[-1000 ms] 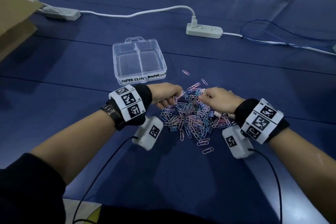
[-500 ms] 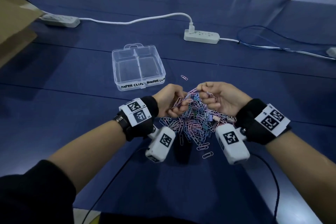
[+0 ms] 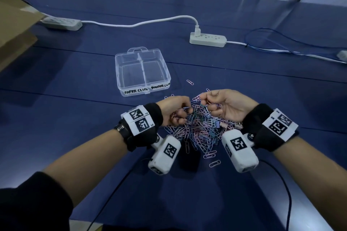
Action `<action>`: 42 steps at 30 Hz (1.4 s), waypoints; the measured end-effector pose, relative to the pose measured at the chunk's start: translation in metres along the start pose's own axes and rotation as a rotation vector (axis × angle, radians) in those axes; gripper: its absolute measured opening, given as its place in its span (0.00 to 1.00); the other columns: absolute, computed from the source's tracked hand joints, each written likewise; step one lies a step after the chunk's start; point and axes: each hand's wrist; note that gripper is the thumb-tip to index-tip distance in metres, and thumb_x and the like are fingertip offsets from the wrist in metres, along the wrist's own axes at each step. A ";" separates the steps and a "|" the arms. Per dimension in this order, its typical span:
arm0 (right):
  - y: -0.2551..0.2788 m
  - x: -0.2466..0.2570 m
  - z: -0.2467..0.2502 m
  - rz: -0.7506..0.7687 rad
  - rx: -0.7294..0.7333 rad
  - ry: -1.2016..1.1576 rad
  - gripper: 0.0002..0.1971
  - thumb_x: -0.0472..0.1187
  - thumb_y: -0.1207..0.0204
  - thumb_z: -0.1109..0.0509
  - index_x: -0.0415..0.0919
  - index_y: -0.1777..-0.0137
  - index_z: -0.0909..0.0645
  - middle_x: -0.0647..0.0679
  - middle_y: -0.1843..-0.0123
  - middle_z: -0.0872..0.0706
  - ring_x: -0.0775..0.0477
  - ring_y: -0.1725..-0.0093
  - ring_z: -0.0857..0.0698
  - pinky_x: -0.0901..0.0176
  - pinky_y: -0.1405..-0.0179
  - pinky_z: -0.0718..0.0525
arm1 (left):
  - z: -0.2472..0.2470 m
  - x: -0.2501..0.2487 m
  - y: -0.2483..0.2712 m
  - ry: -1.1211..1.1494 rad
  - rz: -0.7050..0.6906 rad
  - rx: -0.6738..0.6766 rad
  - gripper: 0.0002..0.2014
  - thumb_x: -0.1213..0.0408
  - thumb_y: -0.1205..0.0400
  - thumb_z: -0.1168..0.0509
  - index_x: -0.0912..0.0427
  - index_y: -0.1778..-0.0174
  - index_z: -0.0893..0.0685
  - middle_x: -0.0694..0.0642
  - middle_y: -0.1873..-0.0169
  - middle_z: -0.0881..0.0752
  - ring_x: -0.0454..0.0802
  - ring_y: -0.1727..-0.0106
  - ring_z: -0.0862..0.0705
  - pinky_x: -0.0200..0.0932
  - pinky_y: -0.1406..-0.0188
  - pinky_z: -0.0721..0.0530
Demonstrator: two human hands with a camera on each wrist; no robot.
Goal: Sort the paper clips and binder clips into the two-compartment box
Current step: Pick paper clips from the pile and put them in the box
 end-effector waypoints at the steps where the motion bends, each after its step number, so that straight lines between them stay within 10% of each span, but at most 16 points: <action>1: -0.001 0.000 -0.001 -0.003 -0.010 0.047 0.14 0.25 0.20 0.49 0.34 0.56 0.21 0.46 0.67 0.23 0.59 0.83 0.30 0.72 0.89 0.34 | 0.001 0.000 -0.001 0.034 0.006 -0.011 0.15 0.65 0.19 0.51 0.59 0.73 0.31 0.45 0.93 0.39 0.41 0.93 0.37 0.23 0.94 0.47; 6: 0.002 0.001 -0.013 0.020 -0.105 0.511 0.16 0.29 0.24 0.48 0.40 0.63 0.20 0.51 0.75 0.35 0.59 0.85 0.41 0.72 0.90 0.46 | 0.002 -0.001 -0.002 0.109 -0.010 -0.015 0.14 0.68 0.20 0.51 0.61 0.73 0.32 0.49 0.87 0.32 0.38 0.93 0.42 0.22 0.95 0.48; 10: 0.005 -0.004 -0.025 0.137 -0.180 1.029 0.10 0.37 0.25 0.35 0.48 0.67 0.22 0.55 0.71 0.26 0.54 0.70 0.26 0.66 0.72 0.27 | -0.002 0.000 0.002 -0.004 -0.072 -0.048 0.12 0.74 0.20 0.52 0.65 0.65 0.25 0.57 0.74 0.25 0.39 0.91 0.39 0.24 0.93 0.45; 16: 0.011 -0.010 -0.025 0.062 -0.110 1.336 0.13 0.43 0.30 0.25 0.48 0.47 0.22 0.59 0.68 0.32 0.61 0.70 0.31 0.65 0.73 0.36 | 0.003 -0.003 0.004 -0.232 -0.065 -0.103 0.17 0.58 0.19 0.43 0.55 0.75 0.31 0.50 0.76 0.31 0.41 0.85 0.41 0.25 0.89 0.47; 23: 0.005 -0.017 -0.015 0.132 -0.173 1.327 0.11 0.41 0.33 0.23 0.45 0.57 0.23 0.56 0.67 0.28 0.55 0.67 0.27 0.59 0.65 0.29 | 0.024 -0.010 0.011 -0.896 -0.210 -0.281 0.21 0.57 0.27 0.26 0.55 0.77 0.32 0.48 0.76 0.30 0.44 0.74 0.33 0.35 0.77 0.35; 34: 0.002 -0.024 -0.008 0.162 -0.228 1.391 0.11 0.36 0.21 0.36 0.38 0.65 0.30 0.48 0.64 0.24 0.48 0.64 0.24 0.53 0.60 0.21 | 0.025 0.000 0.008 -1.257 -0.213 -0.264 0.22 0.56 0.32 0.23 0.55 0.44 0.20 0.49 0.52 0.24 0.53 0.47 0.22 0.44 0.52 0.24; 42: 0.012 -0.015 -0.004 0.213 -0.266 0.967 0.12 0.34 0.22 0.36 0.43 0.67 0.29 0.42 0.52 0.18 0.54 0.70 0.18 0.68 0.79 0.28 | 0.004 -0.009 0.002 -1.481 -0.341 -0.308 0.03 0.60 0.24 0.32 0.54 0.62 0.19 0.55 0.54 0.14 0.56 0.53 0.17 0.44 0.60 0.23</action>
Point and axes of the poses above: each hand's wrist, its own y-axis away from the middle knuckle, its own z-axis out of the back of the hand, x = y × z
